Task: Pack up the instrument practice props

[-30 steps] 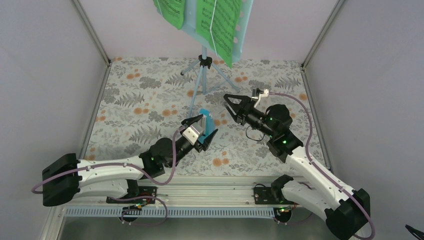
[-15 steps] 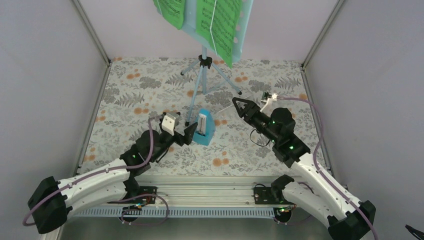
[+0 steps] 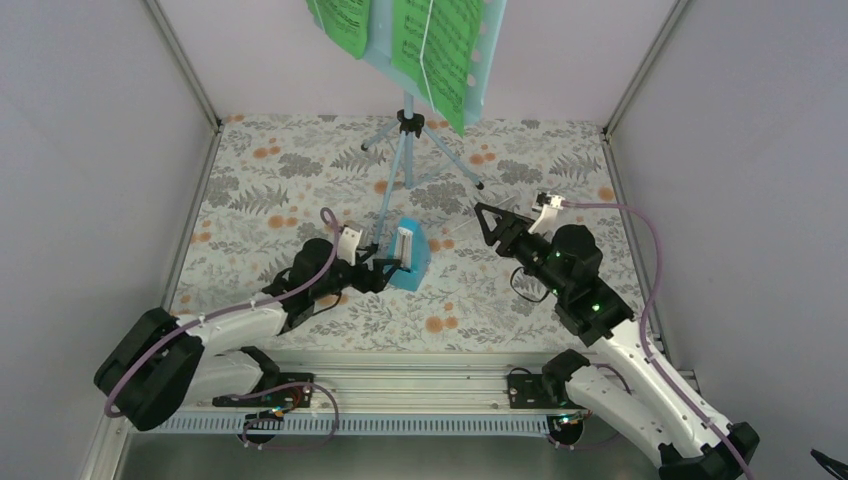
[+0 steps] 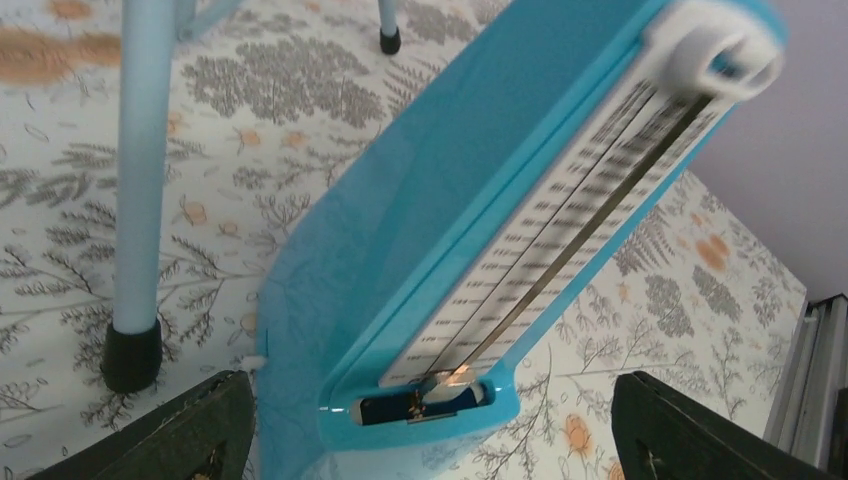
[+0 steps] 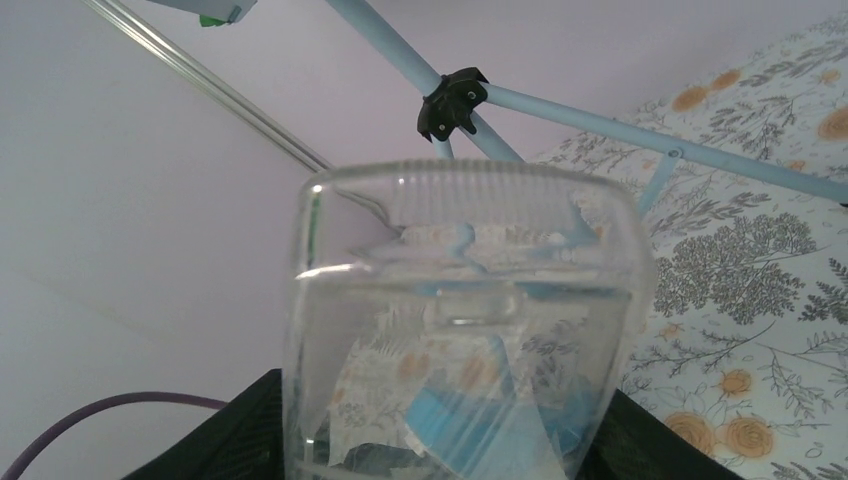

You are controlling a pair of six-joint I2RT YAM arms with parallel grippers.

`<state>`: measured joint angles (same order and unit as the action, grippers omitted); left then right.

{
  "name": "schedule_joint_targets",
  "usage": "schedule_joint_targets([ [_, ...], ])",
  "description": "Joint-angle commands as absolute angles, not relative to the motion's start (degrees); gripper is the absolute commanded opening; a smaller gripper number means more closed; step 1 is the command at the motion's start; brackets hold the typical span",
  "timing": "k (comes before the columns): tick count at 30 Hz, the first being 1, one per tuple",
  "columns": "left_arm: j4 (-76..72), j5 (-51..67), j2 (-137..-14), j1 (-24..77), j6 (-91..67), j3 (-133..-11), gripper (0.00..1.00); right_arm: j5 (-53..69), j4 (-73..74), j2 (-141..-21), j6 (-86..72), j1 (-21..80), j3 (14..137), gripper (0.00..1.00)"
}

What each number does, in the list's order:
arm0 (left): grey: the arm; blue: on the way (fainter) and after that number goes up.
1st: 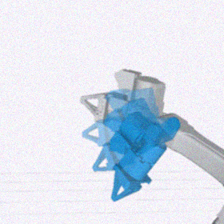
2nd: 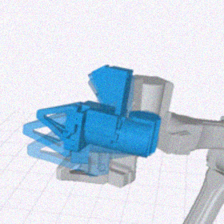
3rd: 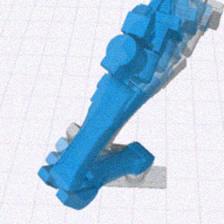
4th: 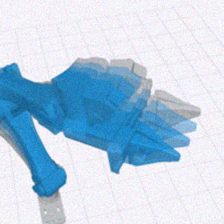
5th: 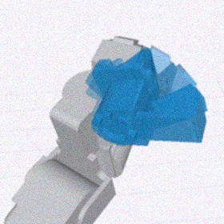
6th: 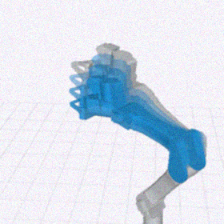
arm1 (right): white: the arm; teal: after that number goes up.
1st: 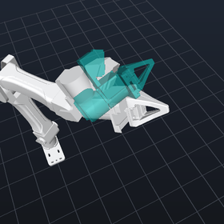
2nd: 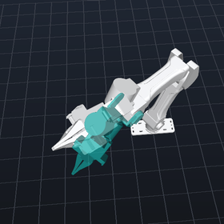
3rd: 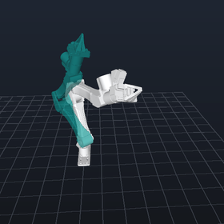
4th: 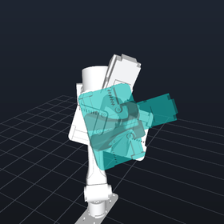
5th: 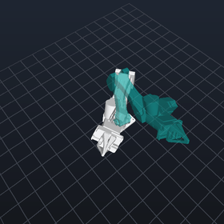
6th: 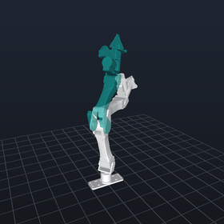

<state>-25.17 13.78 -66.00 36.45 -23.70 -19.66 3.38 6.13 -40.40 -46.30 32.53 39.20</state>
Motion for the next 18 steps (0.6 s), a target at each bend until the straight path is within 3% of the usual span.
schedule_joint_targets([
  [1, -27.17, 15.96, -68.92, 36.03, -23.69, -21.65, 0.88, 2.19, 5.82, -38.98, -42.1, 32.42, 37.98, 0.54],
  [9, -25.8, 14.99, -75.11, 36.11, -23.2, -23.23, 0.85, 2.32, 5.11, -39.5, -41.24, 32.46, 37.51, 0.54],
  [14, -28.02, 17.66, -77.04, 36.25, -22.53, -23.26, 0.73, 2.46, 4.92, -39.85, -41.32, 32.43, 37.53, 0.54],
  [18, -29.95, 18.5, -78.24, 36.53, -23.2, -21.69, 0.7, 2.64, 4.62, -39.55, -41.14, 32.42, 37.27, 0.54],
])
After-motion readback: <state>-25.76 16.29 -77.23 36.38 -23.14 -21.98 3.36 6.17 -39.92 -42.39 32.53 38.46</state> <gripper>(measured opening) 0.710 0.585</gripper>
